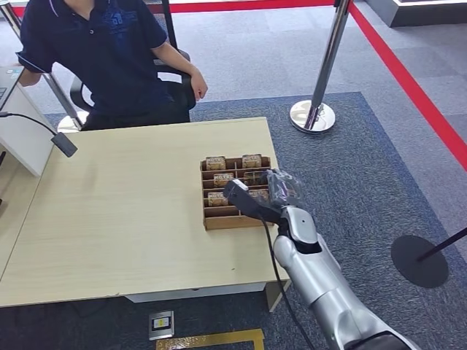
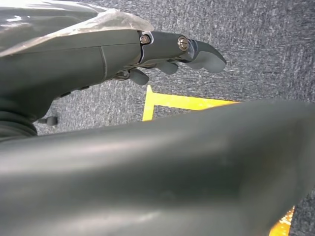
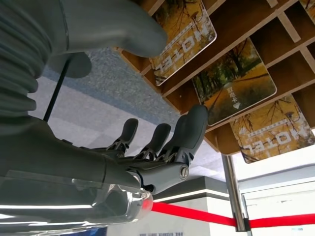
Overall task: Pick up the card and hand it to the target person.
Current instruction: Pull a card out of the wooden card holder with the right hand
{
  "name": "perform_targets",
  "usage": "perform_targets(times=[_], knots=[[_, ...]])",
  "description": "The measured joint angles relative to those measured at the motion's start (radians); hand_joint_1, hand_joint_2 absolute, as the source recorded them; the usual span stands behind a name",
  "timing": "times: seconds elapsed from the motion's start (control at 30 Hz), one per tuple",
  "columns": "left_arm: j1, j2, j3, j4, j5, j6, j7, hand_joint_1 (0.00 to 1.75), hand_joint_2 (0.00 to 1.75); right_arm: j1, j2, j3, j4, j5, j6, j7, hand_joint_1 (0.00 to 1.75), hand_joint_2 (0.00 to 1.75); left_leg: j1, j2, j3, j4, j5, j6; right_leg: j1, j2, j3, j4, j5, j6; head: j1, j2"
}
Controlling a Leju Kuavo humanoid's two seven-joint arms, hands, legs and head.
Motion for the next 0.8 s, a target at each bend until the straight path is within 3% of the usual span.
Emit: perform_targets(times=[0.8], knots=[[-0.001, 0.0, 0.0, 0.0, 0.006, 0.003, 0.002, 0.0, 0.0, -0.062, 0.026, 0.0, 0.161, 0.028, -0.022, 0.016, 0.67, 1.75, 0.0, 0.0, 0.0, 0.0, 0.002, -0.001, 0.0, 0.0, 0.0, 0.0, 0.002, 0.0, 0.0, 0.0]])
